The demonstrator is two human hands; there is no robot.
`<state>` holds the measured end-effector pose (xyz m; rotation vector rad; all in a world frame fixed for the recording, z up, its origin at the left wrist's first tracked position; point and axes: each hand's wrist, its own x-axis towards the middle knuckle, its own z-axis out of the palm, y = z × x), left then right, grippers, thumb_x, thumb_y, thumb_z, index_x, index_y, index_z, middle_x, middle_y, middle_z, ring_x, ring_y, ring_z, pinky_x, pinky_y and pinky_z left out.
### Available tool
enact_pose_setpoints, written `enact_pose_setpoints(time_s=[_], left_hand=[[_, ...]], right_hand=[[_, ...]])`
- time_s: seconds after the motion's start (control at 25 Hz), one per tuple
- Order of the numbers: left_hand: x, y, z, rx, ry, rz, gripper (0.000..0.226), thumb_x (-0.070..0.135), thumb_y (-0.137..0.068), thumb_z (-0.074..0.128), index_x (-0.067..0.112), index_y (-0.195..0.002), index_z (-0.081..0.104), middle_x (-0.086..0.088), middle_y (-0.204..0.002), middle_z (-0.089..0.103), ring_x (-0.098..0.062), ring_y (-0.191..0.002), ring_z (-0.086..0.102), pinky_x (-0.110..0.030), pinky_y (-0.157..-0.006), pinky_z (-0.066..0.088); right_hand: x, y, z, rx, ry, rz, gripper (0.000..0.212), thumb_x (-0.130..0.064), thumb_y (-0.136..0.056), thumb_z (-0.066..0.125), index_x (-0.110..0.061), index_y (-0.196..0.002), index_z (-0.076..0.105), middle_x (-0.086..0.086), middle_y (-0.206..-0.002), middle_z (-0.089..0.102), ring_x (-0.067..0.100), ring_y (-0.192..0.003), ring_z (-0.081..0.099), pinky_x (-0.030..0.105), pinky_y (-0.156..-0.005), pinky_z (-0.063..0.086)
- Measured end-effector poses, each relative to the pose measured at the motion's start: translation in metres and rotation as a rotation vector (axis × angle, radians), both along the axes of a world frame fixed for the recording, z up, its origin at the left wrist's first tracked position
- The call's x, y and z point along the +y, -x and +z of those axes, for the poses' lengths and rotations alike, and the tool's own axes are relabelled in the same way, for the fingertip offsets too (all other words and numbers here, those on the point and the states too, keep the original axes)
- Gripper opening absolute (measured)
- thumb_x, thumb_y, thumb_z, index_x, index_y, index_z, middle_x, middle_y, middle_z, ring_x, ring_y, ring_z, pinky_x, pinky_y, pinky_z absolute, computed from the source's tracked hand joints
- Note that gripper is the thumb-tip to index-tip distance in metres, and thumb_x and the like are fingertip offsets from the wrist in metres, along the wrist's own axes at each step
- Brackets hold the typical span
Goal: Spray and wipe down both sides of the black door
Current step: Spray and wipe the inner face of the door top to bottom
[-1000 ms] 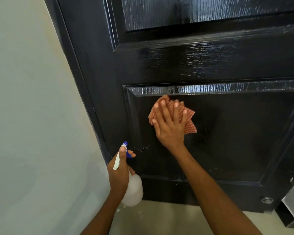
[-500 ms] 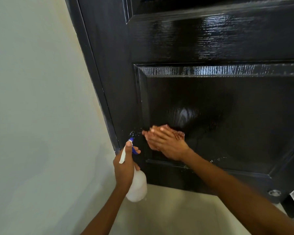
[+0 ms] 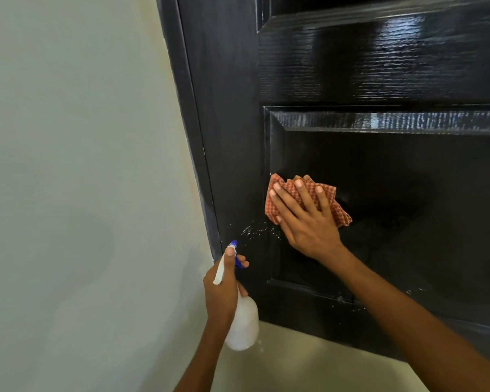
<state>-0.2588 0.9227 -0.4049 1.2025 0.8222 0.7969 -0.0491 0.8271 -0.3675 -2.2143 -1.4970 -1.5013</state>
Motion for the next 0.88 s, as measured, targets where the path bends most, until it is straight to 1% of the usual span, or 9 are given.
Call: enact_pose_setpoints(time_s=[0.08,0.2,0.36,0.44,0.52,0.6,0.72,0.8,0.88], left_hand=[[0.005,-0.001,0.005,-0.015,-0.035,-0.035,0.060,0.067,-0.082,0.049,0.010,-0.090,0.067,-0.008,-0.091,0.070,-0.015,-0.064,0.067,-0.021,-0.050,0.053],[0.017,0.000,0.017,-0.073,-0.100,-0.008,0.060,0.058,-0.080,0.038,0.007,-0.097,0.065,-0.008,-0.090,0.070,-0.013,-0.062,0.067,-0.017,-0.049,0.053],[0.030,-0.005,0.022,-0.032,-0.077,-0.074,0.054,0.055,-0.092,0.035,0.009,-0.080,0.062,-0.009,-0.076,0.065,-0.022,-0.061,0.060,-0.020,-0.043,0.051],[0.030,-0.001,0.023,-0.045,-0.054,-0.120,0.062,0.066,-0.086,0.040,0.009,-0.077,0.061,-0.009,-0.072,0.064,-0.023,-0.059,0.059,-0.021,-0.043,0.051],[0.031,0.002,0.017,-0.087,-0.117,-0.147,0.074,0.083,-0.077,0.052,0.010,-0.079,0.065,-0.007,-0.070,0.064,-0.022,-0.057,0.059,-0.024,-0.044,0.052],[0.035,0.004,0.012,-0.095,-0.211,-0.179,0.069,0.079,-0.075,0.057,0.011,-0.081,0.067,-0.006,-0.070,0.065,-0.020,-0.055,0.059,-0.025,-0.046,0.052],[0.034,0.007,0.017,-0.063,-0.143,-0.334,0.065,0.076,-0.076,0.064,0.010,-0.074,0.067,-0.011,-0.074,0.065,-0.020,-0.052,0.062,-0.022,-0.046,0.054],[0.027,0.009,0.017,-0.064,-0.184,-0.244,0.061,0.071,-0.078,0.064,0.012,-0.067,0.066,-0.011,-0.063,0.059,-0.022,-0.047,0.056,-0.024,-0.042,0.050],[0.029,0.013,0.015,-0.066,-0.224,-0.154,0.058,0.069,-0.080,0.062,0.013,-0.070,0.067,-0.009,-0.062,0.058,-0.024,-0.050,0.055,-0.025,-0.043,0.048]], right_hand=[[0.006,0.002,-0.009,0.039,-0.012,0.004,0.070,-0.047,-0.105,0.039,-0.021,-0.166,0.016,0.003,-0.173,0.006,0.031,-0.160,-0.001,0.053,-0.126,-0.009],[0.008,0.002,-0.030,0.041,0.042,0.028,0.073,-0.048,-0.103,0.043,-0.021,-0.165,0.016,0.003,-0.173,0.005,0.030,-0.160,0.000,0.052,-0.126,-0.009],[0.006,0.001,-0.037,0.030,0.064,0.041,0.072,-0.048,-0.103,0.044,-0.021,-0.165,0.018,0.004,-0.172,0.011,0.028,-0.160,0.001,0.051,-0.127,-0.007],[0.005,0.002,-0.037,0.038,0.063,0.042,0.073,-0.047,-0.102,0.044,-0.021,-0.165,0.017,0.003,-0.172,0.008,0.027,-0.160,-0.001,0.050,-0.127,-0.009],[0.000,0.001,-0.036,0.051,0.039,0.042,0.072,-0.047,-0.102,0.041,-0.021,-0.164,0.017,0.002,-0.172,0.005,0.027,-0.160,-0.002,0.050,-0.127,-0.009],[-0.008,-0.001,-0.038,0.088,-0.013,0.001,0.072,-0.048,-0.102,0.039,-0.020,-0.165,0.017,0.000,-0.174,0.002,0.028,-0.160,-0.002,0.051,-0.127,-0.010],[-0.017,0.000,-0.049,0.166,-0.076,-0.045,0.073,-0.050,-0.102,0.038,-0.020,-0.164,0.015,-0.002,-0.174,-0.003,0.027,-0.160,-0.006,0.051,-0.126,-0.011],[-0.019,0.001,-0.054,0.186,-0.075,-0.062,0.073,-0.049,-0.102,0.037,-0.020,-0.164,0.014,-0.003,-0.174,-0.005,0.027,-0.159,-0.008,0.052,-0.126,-0.012],[-0.017,0.001,-0.058,0.187,-0.047,-0.047,0.074,-0.047,-0.101,0.039,-0.020,-0.164,0.014,-0.001,-0.174,-0.005,0.029,-0.159,-0.008,0.052,-0.125,-0.012]])
